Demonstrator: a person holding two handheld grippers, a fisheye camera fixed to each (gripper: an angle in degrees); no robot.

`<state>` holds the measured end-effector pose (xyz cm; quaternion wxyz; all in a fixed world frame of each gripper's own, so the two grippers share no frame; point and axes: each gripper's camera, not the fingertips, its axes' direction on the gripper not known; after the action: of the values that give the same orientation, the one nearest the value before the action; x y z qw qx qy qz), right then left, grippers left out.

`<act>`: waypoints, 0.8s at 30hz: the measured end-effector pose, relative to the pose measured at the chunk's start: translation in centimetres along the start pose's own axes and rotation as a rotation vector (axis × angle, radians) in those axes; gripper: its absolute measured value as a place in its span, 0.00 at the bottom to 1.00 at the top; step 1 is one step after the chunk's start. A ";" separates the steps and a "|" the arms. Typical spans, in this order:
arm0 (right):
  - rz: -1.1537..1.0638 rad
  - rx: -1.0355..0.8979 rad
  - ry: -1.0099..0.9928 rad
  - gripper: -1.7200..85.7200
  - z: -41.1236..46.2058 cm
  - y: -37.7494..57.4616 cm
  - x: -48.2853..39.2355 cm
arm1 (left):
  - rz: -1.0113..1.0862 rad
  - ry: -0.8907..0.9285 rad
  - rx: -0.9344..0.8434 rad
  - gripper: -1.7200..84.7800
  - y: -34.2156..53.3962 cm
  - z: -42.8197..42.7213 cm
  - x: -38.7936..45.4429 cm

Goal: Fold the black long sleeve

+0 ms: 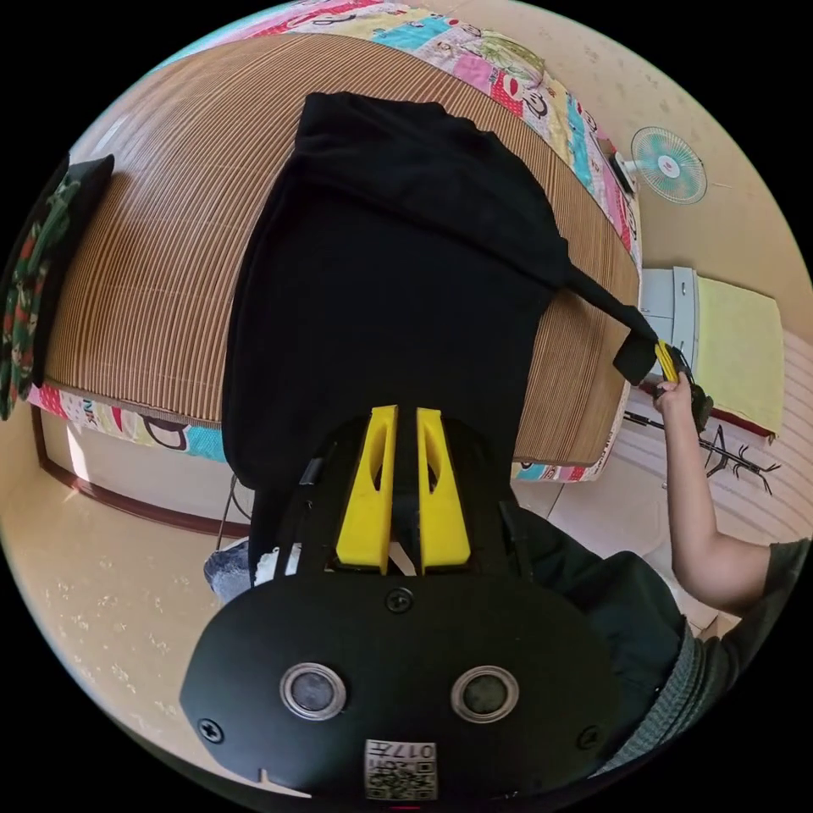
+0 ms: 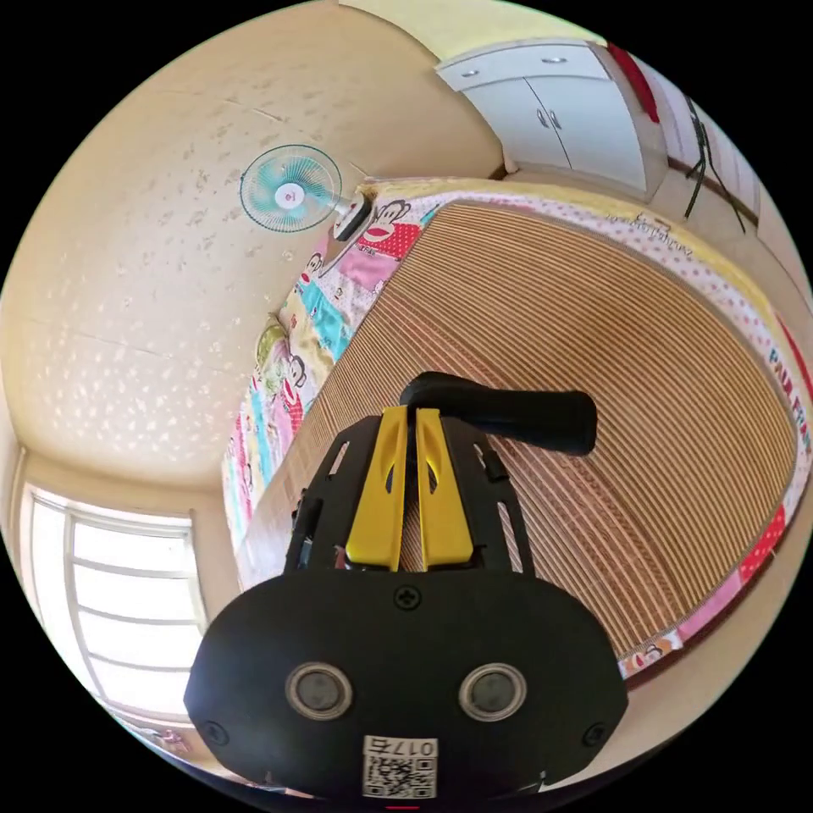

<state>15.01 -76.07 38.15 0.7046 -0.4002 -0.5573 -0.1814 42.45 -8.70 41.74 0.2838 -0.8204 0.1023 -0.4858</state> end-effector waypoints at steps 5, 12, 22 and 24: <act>-0.406 0.047 0.046 0.04 1.8 8.2 -15.9 | -0.037 0.039 0.036 0.08 1.8 -2.0 -2.0; -0.972 -0.342 -0.170 0.04 16.7 26.3 -34.8 | -0.090 0.056 0.056 0.08 4.0 -3.7 -5.6; -0.849 -0.830 -0.027 0.03 27.2 39.0 -27.8 | -0.088 0.064 0.075 0.08 6.3 -6.3 -10.5; -0.775 -0.823 0.046 0.03 26.6 38.1 -24.4 | -0.077 0.061 0.077 0.08 6.2 -7.2 -11.8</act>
<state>17.08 -36.90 3.18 0.3843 -0.4040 -0.5313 -0.6378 31.00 -11.17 32.16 0.2931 -0.7968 0.0604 -0.5250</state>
